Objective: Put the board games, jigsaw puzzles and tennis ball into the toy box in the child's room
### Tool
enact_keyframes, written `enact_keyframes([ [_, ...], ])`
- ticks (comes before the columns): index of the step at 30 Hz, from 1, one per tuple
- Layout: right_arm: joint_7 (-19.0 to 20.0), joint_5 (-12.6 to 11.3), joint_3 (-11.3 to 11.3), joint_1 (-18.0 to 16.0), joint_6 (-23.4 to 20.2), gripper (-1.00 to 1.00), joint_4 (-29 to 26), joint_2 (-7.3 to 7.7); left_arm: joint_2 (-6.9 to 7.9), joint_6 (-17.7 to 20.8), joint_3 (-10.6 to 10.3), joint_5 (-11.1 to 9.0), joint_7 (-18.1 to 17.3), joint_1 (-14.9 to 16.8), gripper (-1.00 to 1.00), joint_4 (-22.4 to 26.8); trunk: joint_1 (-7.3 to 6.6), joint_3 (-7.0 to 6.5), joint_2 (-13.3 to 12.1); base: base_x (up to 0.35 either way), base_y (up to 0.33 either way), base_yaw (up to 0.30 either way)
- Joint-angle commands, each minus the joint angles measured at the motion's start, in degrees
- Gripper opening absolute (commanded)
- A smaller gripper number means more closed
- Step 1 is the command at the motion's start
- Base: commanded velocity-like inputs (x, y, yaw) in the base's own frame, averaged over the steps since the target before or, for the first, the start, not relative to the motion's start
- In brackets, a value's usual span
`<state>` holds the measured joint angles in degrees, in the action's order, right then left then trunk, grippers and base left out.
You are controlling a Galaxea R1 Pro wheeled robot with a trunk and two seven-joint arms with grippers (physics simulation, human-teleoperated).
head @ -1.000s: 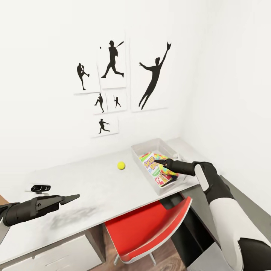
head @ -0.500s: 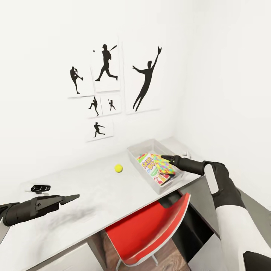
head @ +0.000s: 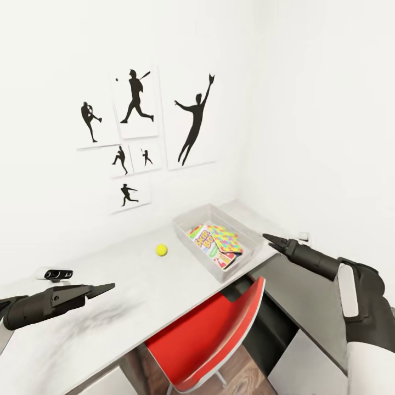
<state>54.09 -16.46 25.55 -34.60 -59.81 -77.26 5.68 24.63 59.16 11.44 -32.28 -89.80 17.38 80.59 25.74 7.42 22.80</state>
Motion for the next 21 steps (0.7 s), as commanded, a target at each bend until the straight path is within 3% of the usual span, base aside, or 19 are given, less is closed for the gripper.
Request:
enact_keyframes([
  [1,1.7,0.24,0.87,0.81,-0.19,1.0,-0.55,0.3,0.03,0.61,0.07,0.03,-0.2,0.03,1.0,-0.02,0.04,0.05,0.12,0.0,0.008,-0.222],
  [5,9.19,0.24,4.59,5.58,-0.19,1.0,-3.14,1.47,0.02,0.61,0.3,0.08,-0.2,0.03,1.0,-0.13,0.04,-0.22,0.12,0.0,0.005,-0.222],
  [6,9.19,0.24,4.59,5.58,-0.19,1.0,-3.14,1.47,0.02,0.61,0.3,0.08,-0.2,0.03,1.0,-0.13,0.04,-0.29,0.12,0.0,0.003,-0.222],
  [7,12.37,0.26,6.13,7.53,-0.19,1.0,-3.97,1.68,0.01,0.61,0.33,0.09,-0.2,0.03,1.0,-0.14,0.04,-0.36,0.12,0.0,0.002,-0.222],
  [14,22.59,0.28,12.02,14.62,-0.16,1.0,-6.37,1.92,-0.01,0.6,0.36,0.11,-0.2,0.03,1.0,-0.17,0.04,-0.83,0.12,0.0,-0.004,-0.222],
  [17,27.87,0.24,15.15,18.87,2.02,1.0,-7.36,1.8,-0.02,0.61,0.34,0.11,-0.2,0.03,1.0,-0.17,0.04,-1.04,0.12,0.0,-0.102,-0.222],
  [21,32.01,0.22,17.41,22.67,5.14,1.0,-7.79,1.53,-0.02,0.61,0.34,0.11,-0.2,0.03,1.0,-0.17,0.04,-1.31,0.12,0.0,-0.214,-0.222],
])
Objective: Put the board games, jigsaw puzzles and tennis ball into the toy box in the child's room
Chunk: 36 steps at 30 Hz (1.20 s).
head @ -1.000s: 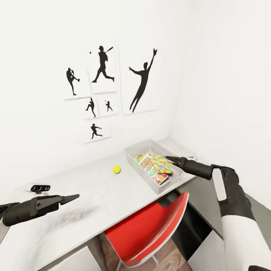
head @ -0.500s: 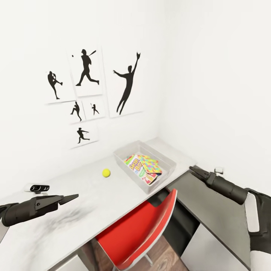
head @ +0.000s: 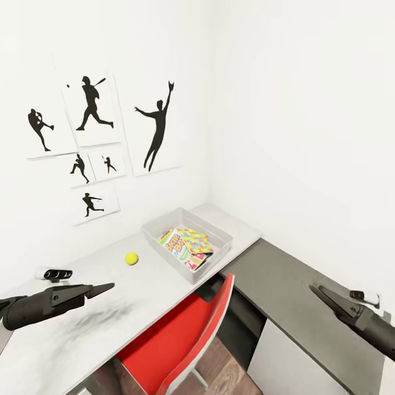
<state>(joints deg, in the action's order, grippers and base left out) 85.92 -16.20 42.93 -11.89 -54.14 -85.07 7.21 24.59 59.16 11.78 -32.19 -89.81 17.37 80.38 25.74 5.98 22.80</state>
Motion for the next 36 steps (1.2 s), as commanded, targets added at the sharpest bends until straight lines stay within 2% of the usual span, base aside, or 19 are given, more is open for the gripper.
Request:
enact_keyframes([
  [1,0.78,-0.05,0.46,0.78,0.26,1.0,0.03,-0.05,0.02,0.59,0.0,0.02,-0.19,0.03,1.0,0.04,0.04,0.05,0.12,0.0,-0.21,-0.222],
  [4,2.23,-0.1,1.54,3.3,3.18,1.0,0.11,-0.21,0.02,0.59,0.0,0.01,-0.19,0.03,1.0,0.04,0.04,-0.15,0.12,0.0,-0.135,-0.222],
  [10,3.01,-0.14,2.06,5.04,5.41,1.0,-0.13,-0.38,-0.02,0.6,0.0,-0.05,-0.19,0.03,1.0,0.04,0.04,-0.56,0.12,0.0,-0.044,-0.222],
  [22,3.28,-2.13,2.05,5.59,6.89,1.0,-1.75,-0.43,0.01,0.61,0.02,0.01,-0.19,0.03,1.0,0.04,0.04,-1.28,0.12,0.0,-0.006,-0.207],
  [36,3.27,-2.51,1.92,5.65,9.51,1.0,-1.68,-0.46,0.02,0.6,0.08,0.02,-0.19,0.03,1.0,0.04,0.04,-1.45,0.12,0.052,0.01,-0.05],
])
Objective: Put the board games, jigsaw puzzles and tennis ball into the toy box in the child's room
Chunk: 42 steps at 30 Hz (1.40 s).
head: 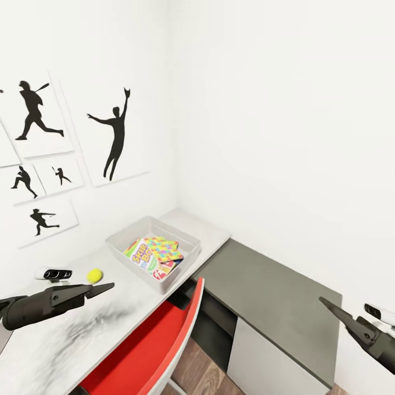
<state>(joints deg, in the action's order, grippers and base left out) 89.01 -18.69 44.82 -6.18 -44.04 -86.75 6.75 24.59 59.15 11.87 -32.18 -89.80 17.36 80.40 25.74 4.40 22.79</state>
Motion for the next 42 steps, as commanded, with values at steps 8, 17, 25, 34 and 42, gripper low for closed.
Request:
enact_keyframes([
  [8,0.19,-0.03,0.22,-0.06,0.14,1.0,0.16,0.06,0.02,0.61,-0.01,0.01,-0.21,0.04,1.0,0.02,0.04,-0.31,0.13,0.01,0.001,-0.159],
  [17,0.2,-0.11,0.31,-0.06,0.25,1.0,0.25,0.1,0.02,0.58,-0.01,0.01,-0.21,0.04,1.0,0.02,0.04,-0.92,0.13,0.116,-0.133,-0.194],
  [25,0.2,-0.12,0.35,-0.06,0.27,1.0,0.26,0.1,0.02,0.56,-0.01,0.01,-0.21,0.04,1.0,0.02,0.04,-1.47,0.13,0.098,-0.058,-0.198],
  [34,0.2,-0.12,0.36,-0.06,0.26,1.0,0.25,0.11,0.02,0.54,-0.01,0.01,-0.21,0.04,1.0,0.02,0.04,-1.85,0.13,0.104,0.041,-0.123],
  [42,0.2,-0.12,0.36,-0.06,0.27,1.0,0.19,0.07,0.02,-0.03,-0.01,0.01,-0.21,0.04,1.0,0.02,0.04,-1.89,0.13,0.065,0.03,-0.015],
])
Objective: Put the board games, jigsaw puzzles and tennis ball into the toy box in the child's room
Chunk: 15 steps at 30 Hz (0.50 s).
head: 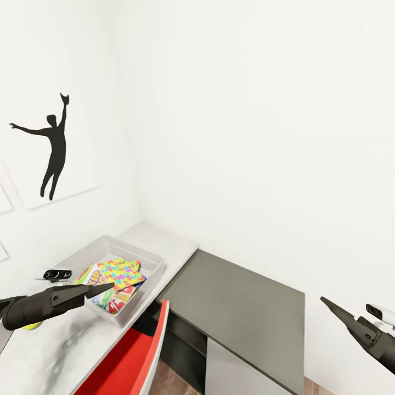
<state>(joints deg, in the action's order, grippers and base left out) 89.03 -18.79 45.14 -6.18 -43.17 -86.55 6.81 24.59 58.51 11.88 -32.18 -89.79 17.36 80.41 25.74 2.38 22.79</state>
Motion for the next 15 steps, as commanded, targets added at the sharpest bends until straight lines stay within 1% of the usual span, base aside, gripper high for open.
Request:
enact_keyframes([
  [1,0.18,-0.02,0.03,-0.06,-0.6,1.0,-0.02,-0.01,0.02,0.56,-0.01,0.02,-0.21,0.05,1.0,0.01,0.04,0.13,0.13,0.039,0.061,-0.004],
  [9,0.18,-0.02,0.03,-0.06,-0.61,1.0,-0.02,0.0,0.02,0.41,-0.01,0.02,-0.21,0.05,1.0,0.01,0.04,0.13,0.13,0.109,0.129,-0.002],
  [12,0.18,-0.02,0.01,-0.06,-0.6,1.0,-0.02,-0.02,0.02,0.39,-0.01,0.02,-0.21,0.05,1.0,0.01,0.04,0.13,0.13,0.127,0.021,0.0],
  [15,0.18,-0.02,-0.03,-0.06,-0.55,1.0,-0.02,-0.04,0.02,0.38,-0.01,0.02,-0.21,0.05,1.0,0.01,0.04,0.13,0.13,0.134,-0.067,0.0],
])
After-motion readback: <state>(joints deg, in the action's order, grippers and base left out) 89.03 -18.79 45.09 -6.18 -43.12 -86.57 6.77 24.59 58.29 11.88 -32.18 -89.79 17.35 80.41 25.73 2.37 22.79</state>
